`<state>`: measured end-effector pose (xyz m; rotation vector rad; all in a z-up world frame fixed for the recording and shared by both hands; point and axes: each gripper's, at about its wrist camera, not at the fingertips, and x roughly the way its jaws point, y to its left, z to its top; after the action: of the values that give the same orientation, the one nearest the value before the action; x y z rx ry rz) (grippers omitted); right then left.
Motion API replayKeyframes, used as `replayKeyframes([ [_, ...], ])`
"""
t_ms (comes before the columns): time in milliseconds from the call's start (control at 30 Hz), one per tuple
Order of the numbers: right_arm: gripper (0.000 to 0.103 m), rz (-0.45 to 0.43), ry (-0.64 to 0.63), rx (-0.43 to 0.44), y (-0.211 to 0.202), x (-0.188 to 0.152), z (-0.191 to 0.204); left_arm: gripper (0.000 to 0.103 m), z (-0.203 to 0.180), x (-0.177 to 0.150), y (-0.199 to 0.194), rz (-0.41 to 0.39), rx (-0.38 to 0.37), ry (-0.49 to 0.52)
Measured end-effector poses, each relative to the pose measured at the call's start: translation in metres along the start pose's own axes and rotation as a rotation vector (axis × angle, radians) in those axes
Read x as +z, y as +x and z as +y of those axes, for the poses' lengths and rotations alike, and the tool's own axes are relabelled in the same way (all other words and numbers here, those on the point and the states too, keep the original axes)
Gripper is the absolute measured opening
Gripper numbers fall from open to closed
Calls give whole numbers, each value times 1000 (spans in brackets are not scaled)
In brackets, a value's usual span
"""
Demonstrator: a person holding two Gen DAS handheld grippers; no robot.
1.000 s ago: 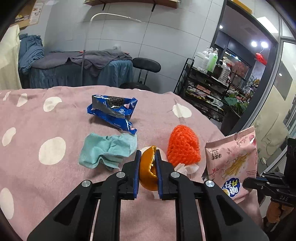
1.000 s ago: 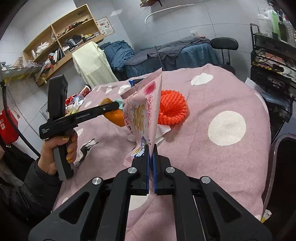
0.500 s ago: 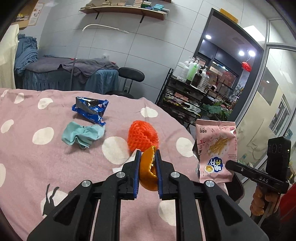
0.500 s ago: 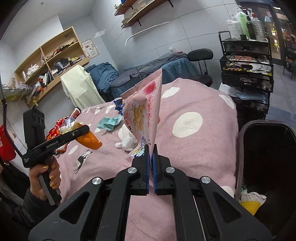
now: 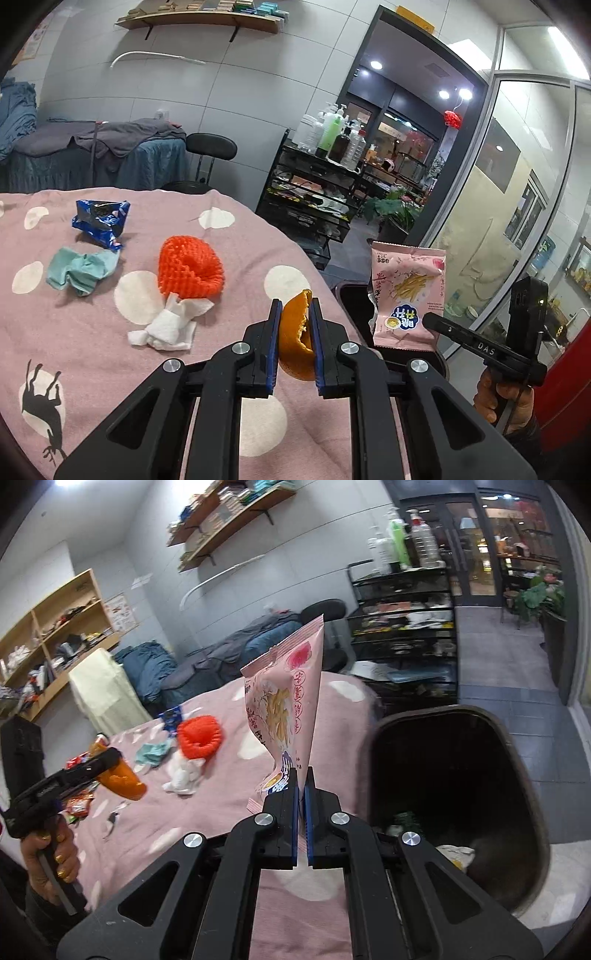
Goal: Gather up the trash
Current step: 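Carry the orange peel and pink snack bag over the black bin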
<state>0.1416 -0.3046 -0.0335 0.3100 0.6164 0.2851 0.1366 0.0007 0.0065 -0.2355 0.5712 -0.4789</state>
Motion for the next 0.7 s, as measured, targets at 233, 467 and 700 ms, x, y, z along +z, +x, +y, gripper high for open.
replayKeyframes([
  [233,4,-35,32,-166,-9,-3,-33,15,-27,-2,21,31,-58,33],
  [467,4,-10,42,-345,2,-9,-62,15,-48,-3,36,56,-96,62],
  [700,4,61,87,-376,22,-20,-87,15,-63,-4,47,77,-115,83],
])
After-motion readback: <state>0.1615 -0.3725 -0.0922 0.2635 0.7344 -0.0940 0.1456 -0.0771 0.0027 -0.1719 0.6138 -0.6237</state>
